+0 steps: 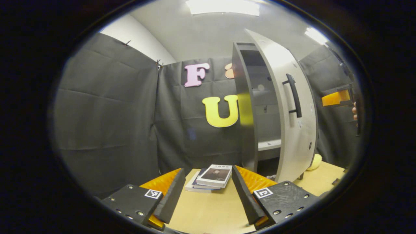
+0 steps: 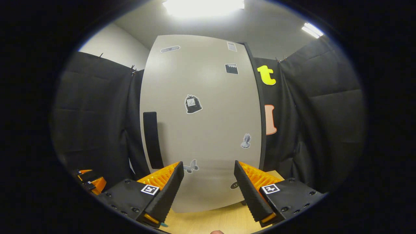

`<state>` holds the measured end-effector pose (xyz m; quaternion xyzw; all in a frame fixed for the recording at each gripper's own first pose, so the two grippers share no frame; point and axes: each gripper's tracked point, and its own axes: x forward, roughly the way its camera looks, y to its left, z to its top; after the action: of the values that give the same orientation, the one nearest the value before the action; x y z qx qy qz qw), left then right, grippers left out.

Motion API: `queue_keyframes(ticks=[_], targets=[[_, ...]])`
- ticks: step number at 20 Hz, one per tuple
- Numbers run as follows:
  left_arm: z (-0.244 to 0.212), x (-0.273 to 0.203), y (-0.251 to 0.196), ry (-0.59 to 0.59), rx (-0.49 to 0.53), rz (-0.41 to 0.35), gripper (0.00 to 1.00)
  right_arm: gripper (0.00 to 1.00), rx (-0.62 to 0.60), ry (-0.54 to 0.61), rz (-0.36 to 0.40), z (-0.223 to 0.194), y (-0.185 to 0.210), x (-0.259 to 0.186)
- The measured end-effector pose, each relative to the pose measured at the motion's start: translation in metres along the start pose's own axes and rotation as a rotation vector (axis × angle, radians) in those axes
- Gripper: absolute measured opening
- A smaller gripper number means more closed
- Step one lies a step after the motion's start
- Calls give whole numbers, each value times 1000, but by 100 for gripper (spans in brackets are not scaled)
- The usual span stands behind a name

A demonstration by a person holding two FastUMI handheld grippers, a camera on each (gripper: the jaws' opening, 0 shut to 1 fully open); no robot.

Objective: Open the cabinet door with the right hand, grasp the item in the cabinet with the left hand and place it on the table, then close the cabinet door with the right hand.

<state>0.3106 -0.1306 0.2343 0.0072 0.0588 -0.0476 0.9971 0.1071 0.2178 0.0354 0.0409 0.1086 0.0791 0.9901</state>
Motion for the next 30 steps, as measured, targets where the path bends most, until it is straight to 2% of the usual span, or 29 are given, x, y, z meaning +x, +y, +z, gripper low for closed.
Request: queue_keyframes(ticks=[8, 16, 22, 30], targets=[[46, 2, -93, -51, 17, -90, 87, 98, -6, -18, -75, 6, -94, -34], [72, 3, -159, -77, 28, -102, 87, 98, -10, -22, -129, 2, -173, -46], [77, 7, -175, -74, 23, -100, 87, 98, 21, -15, -136, -11, -196, -42], [85, 4, -166, -87, 29, -83, 87, 98, 1, -35, -128, -9, -193, -40]])
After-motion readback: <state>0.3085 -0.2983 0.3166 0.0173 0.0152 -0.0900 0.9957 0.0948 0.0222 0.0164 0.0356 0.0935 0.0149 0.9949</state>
